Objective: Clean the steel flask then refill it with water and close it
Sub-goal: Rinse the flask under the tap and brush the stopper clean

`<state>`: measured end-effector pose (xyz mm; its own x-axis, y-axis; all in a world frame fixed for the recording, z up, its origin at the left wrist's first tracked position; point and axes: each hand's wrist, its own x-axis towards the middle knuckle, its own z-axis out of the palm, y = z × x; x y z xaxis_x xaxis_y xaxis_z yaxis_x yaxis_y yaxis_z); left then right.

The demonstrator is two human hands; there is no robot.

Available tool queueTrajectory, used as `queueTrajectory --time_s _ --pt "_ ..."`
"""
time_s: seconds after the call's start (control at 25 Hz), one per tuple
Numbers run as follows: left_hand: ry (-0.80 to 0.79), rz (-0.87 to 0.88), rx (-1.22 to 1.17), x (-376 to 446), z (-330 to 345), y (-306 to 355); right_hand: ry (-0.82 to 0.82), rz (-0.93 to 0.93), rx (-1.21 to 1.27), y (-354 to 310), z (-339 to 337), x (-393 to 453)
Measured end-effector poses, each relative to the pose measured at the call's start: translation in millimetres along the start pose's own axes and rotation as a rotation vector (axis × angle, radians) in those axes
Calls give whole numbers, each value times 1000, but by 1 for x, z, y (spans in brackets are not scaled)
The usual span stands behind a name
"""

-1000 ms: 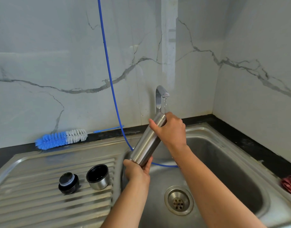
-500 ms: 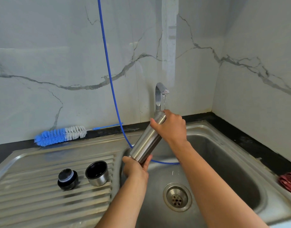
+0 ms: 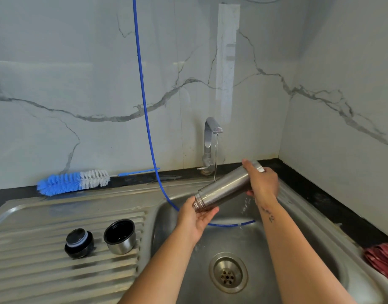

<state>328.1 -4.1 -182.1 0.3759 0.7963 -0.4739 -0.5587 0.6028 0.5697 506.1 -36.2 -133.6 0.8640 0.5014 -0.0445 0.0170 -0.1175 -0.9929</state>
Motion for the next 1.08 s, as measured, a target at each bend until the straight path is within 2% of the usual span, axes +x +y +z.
queueTrajectory --time_s 0.12,0.2,0.28,0.36,0.56,0.76,0.92,1.08 --pt "-41 -14 17 4 13 -2 46 -8 202 -5 -4 2" --pt "-53 -27 88 7 18 -4 -11 46 479 -7 -4 2" --pt "-46 -34 233 11 14 -7 -90 64 613 -6 -2 2" --pt "-52 -24 339 14 9 -11 -119 59 609 -5 2 3" --pt "-103 46 160 17 8 -16 10 65 645 -3 1 9" --pt "-60 101 249 21 14 -13 27 92 651 -4 0 10" --pt "12 112 310 16 11 -10 -47 81 583 -4 1 5" --pt "16 133 212 7 1 0 -128 48 480 -2 5 -10"
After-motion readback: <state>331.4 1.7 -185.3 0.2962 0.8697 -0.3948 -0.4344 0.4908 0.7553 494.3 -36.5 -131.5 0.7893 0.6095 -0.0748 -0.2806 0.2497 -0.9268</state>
